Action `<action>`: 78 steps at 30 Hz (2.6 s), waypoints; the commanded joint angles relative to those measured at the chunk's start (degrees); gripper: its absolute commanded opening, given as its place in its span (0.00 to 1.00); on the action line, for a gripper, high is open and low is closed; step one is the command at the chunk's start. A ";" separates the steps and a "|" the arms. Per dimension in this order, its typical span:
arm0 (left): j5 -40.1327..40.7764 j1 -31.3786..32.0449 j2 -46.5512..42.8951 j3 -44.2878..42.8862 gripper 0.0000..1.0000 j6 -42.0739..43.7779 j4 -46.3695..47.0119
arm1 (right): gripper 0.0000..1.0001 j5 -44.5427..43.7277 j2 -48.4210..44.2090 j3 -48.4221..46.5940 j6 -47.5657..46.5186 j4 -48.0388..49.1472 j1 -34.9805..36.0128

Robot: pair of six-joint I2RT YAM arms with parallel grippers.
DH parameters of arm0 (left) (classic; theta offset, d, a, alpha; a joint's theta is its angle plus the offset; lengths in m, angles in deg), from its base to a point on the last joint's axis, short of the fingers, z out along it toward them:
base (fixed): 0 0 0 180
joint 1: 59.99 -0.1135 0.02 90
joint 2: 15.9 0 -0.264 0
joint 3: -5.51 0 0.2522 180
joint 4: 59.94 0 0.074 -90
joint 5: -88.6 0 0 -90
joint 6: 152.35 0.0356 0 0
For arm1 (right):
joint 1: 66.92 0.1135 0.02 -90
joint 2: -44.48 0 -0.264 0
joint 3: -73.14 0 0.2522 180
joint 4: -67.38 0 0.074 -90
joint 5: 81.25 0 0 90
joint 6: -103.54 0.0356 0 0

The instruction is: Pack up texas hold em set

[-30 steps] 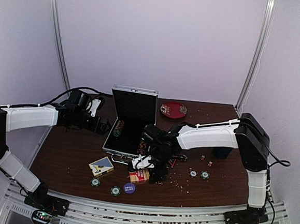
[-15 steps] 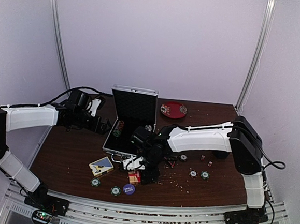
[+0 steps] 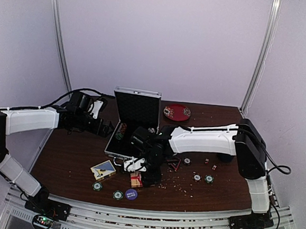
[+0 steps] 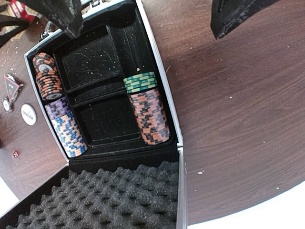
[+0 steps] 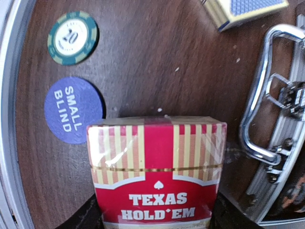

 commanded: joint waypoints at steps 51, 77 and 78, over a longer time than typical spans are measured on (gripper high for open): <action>7.88 -8.28 -11.25 3.75 0.96 -4.45 5.18 | 0.60 -15.61 20.30 -32.11 3.61 17.82 -12.44; 6.43 -8.42 -10.97 4.06 0.96 -5.15 5.53 | 0.80 -20.17 21.92 -30.34 -1.29 16.04 -11.52; 6.39 -8.37 -10.98 4.06 0.96 -5.20 5.54 | 0.80 -20.41 21.96 -30.34 -1.33 16.05 -11.45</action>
